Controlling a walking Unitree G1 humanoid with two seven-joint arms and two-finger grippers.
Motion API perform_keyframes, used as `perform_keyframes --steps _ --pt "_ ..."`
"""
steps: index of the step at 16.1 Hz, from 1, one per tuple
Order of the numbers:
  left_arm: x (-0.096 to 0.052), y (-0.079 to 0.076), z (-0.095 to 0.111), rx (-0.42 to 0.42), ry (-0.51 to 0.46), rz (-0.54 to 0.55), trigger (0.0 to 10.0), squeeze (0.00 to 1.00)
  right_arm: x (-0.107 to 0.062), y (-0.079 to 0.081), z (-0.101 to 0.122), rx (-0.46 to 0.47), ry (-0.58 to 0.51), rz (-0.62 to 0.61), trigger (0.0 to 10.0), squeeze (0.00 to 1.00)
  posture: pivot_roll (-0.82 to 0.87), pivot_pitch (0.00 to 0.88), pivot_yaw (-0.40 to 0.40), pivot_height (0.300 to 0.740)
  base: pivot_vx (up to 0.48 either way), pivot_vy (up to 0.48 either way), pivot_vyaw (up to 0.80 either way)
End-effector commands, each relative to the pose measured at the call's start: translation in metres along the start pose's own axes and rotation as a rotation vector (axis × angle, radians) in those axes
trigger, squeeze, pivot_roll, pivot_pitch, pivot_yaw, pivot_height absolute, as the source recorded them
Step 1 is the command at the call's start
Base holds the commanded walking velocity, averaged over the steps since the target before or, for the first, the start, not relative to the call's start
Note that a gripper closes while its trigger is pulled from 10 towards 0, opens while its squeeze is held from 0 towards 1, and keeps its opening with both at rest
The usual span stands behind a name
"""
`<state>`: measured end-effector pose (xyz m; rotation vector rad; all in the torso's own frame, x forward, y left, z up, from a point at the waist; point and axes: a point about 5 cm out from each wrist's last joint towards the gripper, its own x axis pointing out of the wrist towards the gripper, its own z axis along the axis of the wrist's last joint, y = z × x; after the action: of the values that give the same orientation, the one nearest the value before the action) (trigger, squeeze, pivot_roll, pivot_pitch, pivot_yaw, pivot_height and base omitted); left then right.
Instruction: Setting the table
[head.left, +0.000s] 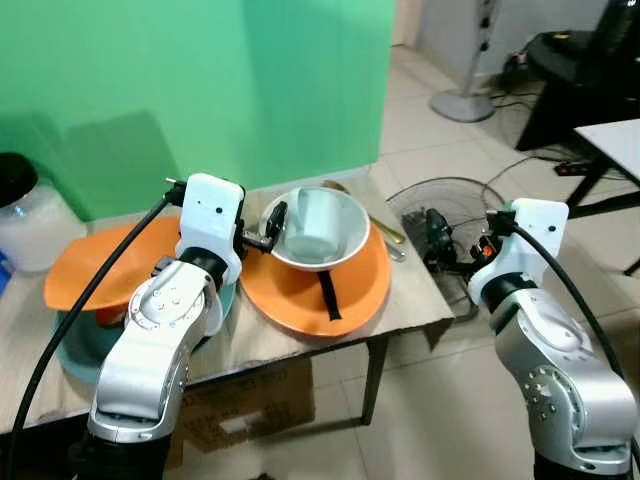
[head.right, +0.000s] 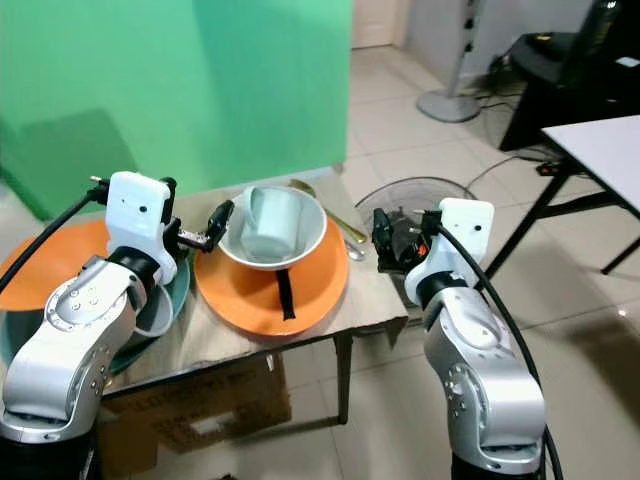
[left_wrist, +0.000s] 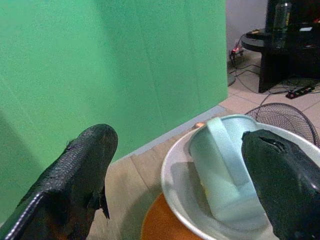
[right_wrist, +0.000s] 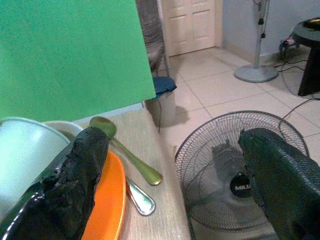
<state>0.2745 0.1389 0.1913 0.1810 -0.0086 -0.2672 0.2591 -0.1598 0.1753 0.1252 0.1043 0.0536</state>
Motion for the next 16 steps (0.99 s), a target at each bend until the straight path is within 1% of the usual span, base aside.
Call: perform_keyframes --steps 1,4,5,6,7,8,10,11,12,14,15,16 --pt "0.0 0.003 0.0 0.003 0.007 0.014 10.0 0.0 -0.001 0.003 0.006 0.003 -0.019 0.018 10.0 0.0 0.09 0.0 0.05 0.74 0.0 0.0 0.0" --pt "0.002 0.001 -0.002 -0.01 0.026 0.0 10.0 0.0 -0.001 0.004 0.006 0.002 -0.02 0.03 10.0 0.0 0.09 0.0 0.053 0.74 0.0 0.0 0.0" --pt "0.005 0.002 -0.003 -0.028 0.03 -0.017 10.0 0.0 -0.001 0.005 0.007 0.002 -0.02 0.031 10.0 0.0 0.08 0.0 0.055 0.74 0.0 0.0 0.0" --pt "0.007 0.002 -0.002 -0.042 0.02 -0.026 10.0 1.0 -0.001 0.005 0.007 0.003 -0.02 0.031 10.0 0.0 0.08 0.0 0.055 0.74 0.0 0.0 0.0" --pt "0.012 0.004 0.0 -0.073 0.007 -0.06 10.0 1.0 -0.001 0.004 0.007 0.003 -0.02 0.031 10.0 0.0 0.08 0.0 0.057 0.74 0.0 0.0 0.0" --pt "0.014 0.005 0.002 -0.078 0.005 -0.071 10.0 1.0 -0.001 0.004 0.008 0.003 -0.019 0.03 10.0 0.0 0.07 0.0 0.06 0.74 0.0 0.0 0.0" --pt "0.024 0.009 0.004 -0.105 0.008 -0.095 10.0 1.0 -0.002 0.002 0.008 0.006 -0.021 0.024 10.0 0.0 0.07 0.0 0.062 0.74 0.0 0.0 0.0" --pt "0.029 0.008 0.004 -0.133 0.012 -0.113 10.0 1.0 -0.002 0.002 0.008 0.007 -0.021 0.023 10.0 0.0 0.07 0.0 0.061 0.74 0.0 0.0 0.0" --pt "0.04 0.005 -0.001 -0.165 0.051 -0.163 10.0 1.0 -0.002 0.001 0.008 0.002 -0.018 0.022 10.0 0.0 0.07 0.0 0.056 0.74 0.0 0.0 0.0" --pt "0.053 0.004 -0.006 -0.169 0.078 -0.22 10.0 1.0 -0.001 0.001 0.008 0.001 -0.014 0.024 10.0 0.0 0.07 0.0 0.051 0.74 0.0 0.0 0.0" --pt "0.063 0.002 -0.008 -0.165 0.092 -0.255 10.0 1.0 -0.001 0.002 0.008 0.002 -0.011 0.028 10.0 0.0 0.07 0.0 0.049 0.74 0.0 0.0 0.0" --pt "0.071 0.0 -0.01 -0.145 0.099 -0.286 10.0 1.0 -0.001 0.002 0.008 0.002 -0.009 0.031 10.0 0.0 0.07 0.0 0.047 0.74 0.0 0.0 0.0"
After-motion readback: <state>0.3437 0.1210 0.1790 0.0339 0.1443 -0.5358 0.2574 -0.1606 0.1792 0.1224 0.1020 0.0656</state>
